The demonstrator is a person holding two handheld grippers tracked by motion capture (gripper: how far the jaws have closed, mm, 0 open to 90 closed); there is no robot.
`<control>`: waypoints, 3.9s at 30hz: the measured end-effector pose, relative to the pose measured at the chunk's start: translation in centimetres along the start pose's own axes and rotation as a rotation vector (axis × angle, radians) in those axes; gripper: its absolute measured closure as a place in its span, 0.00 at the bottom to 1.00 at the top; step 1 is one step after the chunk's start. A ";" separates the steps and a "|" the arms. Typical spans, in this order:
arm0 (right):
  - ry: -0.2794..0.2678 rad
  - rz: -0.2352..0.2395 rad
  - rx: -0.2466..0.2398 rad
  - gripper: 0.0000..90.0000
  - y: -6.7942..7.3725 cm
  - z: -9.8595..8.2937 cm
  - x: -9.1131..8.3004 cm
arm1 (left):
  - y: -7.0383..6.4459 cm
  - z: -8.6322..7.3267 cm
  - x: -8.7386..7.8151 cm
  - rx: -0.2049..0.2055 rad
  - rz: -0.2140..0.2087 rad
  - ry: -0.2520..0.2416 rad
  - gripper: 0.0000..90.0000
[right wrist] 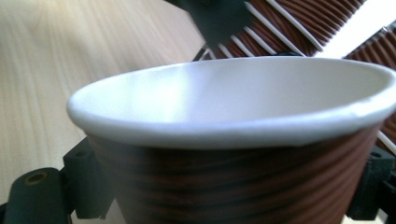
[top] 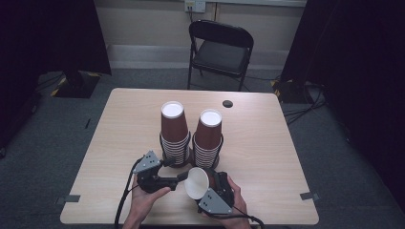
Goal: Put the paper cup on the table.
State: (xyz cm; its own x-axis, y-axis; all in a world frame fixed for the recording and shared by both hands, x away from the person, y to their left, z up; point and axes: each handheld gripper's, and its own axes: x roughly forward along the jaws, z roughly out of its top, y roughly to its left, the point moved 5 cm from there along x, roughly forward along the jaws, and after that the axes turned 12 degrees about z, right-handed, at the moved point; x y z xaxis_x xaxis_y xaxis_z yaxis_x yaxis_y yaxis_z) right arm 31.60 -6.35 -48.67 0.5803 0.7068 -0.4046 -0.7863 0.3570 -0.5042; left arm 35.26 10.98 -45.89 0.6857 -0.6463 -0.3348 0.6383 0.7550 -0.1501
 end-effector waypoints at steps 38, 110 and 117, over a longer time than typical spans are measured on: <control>-0.179 -0.133 0.513 0.13 -6.8 -4.8 -3.3 | 3.0 -5.2 -1.1 0.024 0.351 -0.121 0.17; -0.113 -0.271 0.791 0.11 -18.0 -12.7 2.0 | 3.0 -5.2 -1.6 0.049 0.396 -0.203 0.18; -0.055 -0.270 0.814 0.12 -17.8 -13.3 1.6 | 2.9 -5.1 -1.5 0.053 0.393 -0.200 0.18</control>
State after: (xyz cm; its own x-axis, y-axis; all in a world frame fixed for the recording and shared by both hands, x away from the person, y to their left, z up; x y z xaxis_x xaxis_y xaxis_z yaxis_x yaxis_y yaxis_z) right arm 49.38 -19.67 -50.50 0.7749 0.5559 -0.3009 -0.5425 0.8292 0.1347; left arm 34.29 14.76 -50.60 0.9308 -0.3237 -0.1695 0.3289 0.9444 0.0022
